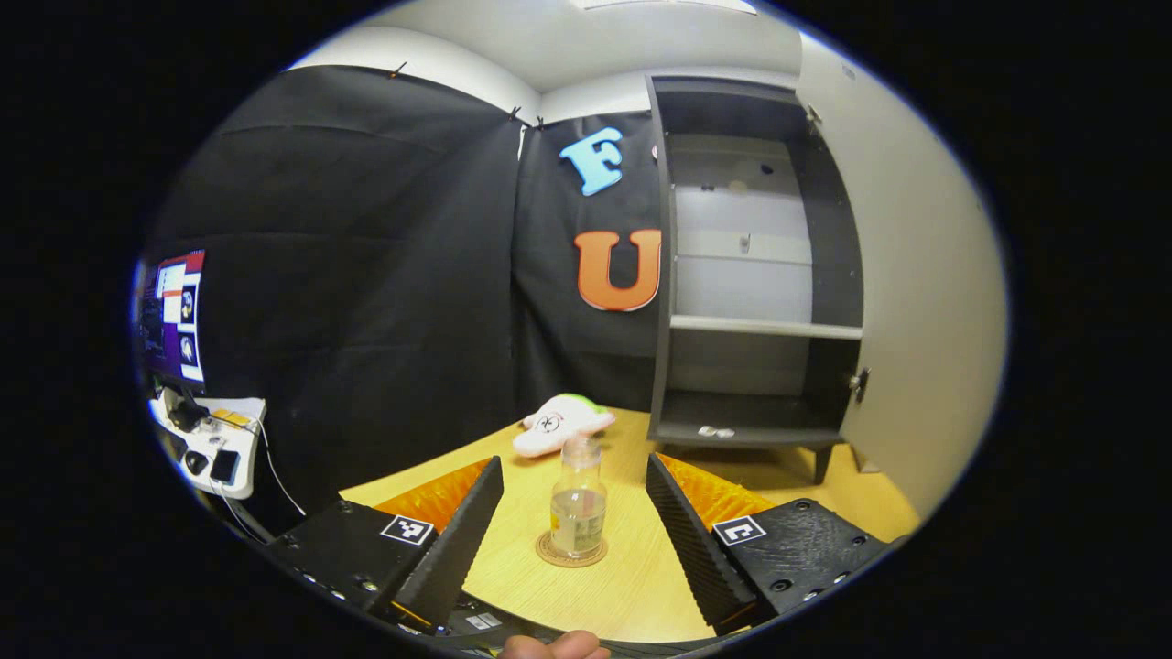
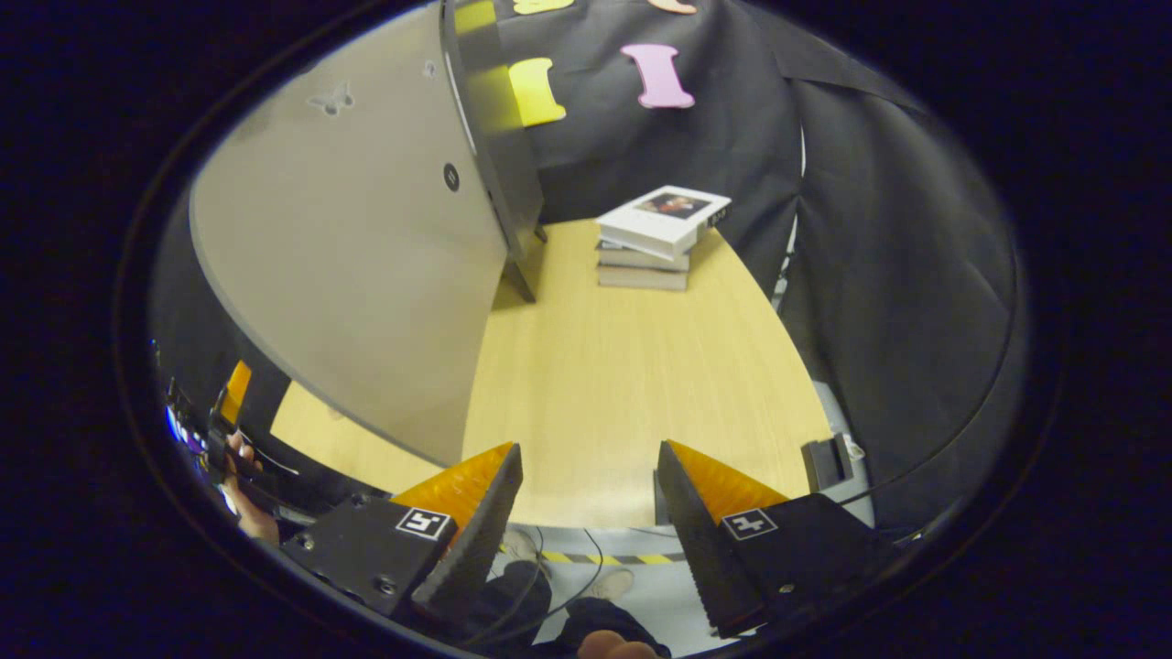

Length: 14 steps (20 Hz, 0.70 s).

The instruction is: Open the cabinet door with the right hand, grasp the bottle in the cabinet with the left hand and place it on the coaster, then close the cabinet door with the right hand.

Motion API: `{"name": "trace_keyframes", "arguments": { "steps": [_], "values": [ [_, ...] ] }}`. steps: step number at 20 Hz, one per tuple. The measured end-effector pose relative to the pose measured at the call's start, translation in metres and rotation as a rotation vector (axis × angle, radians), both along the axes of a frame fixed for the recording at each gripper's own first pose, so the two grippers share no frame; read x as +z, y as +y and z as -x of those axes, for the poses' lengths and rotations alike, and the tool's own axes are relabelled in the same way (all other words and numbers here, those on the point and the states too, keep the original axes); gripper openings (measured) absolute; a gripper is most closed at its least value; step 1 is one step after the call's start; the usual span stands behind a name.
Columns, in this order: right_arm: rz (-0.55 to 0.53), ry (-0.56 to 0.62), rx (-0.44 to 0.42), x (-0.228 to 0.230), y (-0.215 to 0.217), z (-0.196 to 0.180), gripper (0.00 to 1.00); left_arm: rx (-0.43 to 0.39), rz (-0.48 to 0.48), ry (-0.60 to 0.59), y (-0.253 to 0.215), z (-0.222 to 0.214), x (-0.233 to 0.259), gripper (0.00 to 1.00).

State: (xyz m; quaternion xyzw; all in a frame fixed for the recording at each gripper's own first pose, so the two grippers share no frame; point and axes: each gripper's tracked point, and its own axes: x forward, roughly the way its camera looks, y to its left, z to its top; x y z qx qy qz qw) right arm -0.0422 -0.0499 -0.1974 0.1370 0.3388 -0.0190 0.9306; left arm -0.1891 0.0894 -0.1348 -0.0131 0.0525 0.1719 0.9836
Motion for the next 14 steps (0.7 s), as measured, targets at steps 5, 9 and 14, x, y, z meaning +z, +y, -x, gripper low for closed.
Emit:
{"name": "trace_keyframes", "arguments": {
  "steps": [5, 9, 14],
  "values": [
    [0.005, -0.319, -0.082, 0.127, -0.008, -0.020, 0.93, -0.160, -0.036, -0.063, -0.042, 0.000, 0.096, 0.95],
    [0.115, -0.572, -0.090, 0.225, 0.001, -0.010, 0.98, -0.301, -0.060, -0.107, -0.074, -0.027, 0.149, 0.95],
    [0.289, -0.677, -0.088, 0.256, 0.022, 0.000, 0.98, -0.379, -0.034, -0.112, -0.087, -0.049, 0.153, 0.95]
  ]
}}
